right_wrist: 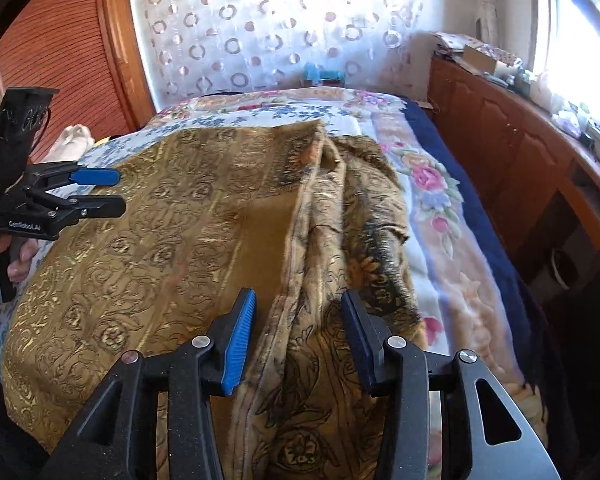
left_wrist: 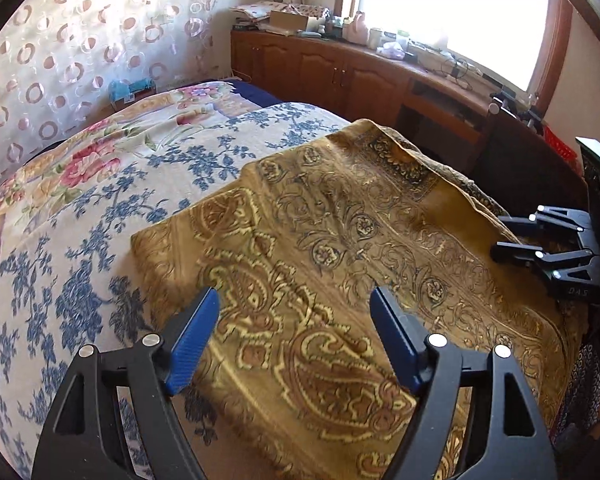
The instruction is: Fold small clothes
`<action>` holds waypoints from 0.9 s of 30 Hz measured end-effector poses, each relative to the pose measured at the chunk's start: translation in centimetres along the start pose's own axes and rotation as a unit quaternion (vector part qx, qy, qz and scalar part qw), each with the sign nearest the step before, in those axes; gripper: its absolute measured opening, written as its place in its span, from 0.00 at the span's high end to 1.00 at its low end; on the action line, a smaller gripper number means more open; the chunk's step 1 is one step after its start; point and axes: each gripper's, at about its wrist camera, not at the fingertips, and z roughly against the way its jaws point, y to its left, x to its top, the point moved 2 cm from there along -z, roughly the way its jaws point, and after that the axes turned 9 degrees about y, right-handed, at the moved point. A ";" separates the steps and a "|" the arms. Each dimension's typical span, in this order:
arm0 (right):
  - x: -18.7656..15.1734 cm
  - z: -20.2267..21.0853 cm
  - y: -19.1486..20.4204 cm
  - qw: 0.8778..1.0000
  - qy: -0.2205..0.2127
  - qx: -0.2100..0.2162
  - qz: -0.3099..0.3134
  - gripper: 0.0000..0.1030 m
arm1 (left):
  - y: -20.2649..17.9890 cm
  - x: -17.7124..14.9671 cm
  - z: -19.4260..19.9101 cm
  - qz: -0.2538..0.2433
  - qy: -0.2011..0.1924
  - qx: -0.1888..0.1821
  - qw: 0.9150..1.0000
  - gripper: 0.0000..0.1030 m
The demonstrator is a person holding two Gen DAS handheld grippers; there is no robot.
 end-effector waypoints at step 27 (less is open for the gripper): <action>-4.4 4.6 -3.1 0.997 -0.046 -0.055 0.005 0.46 | -4.8 -9.9 5.2 0.050 -0.013 0.025 0.998 0.24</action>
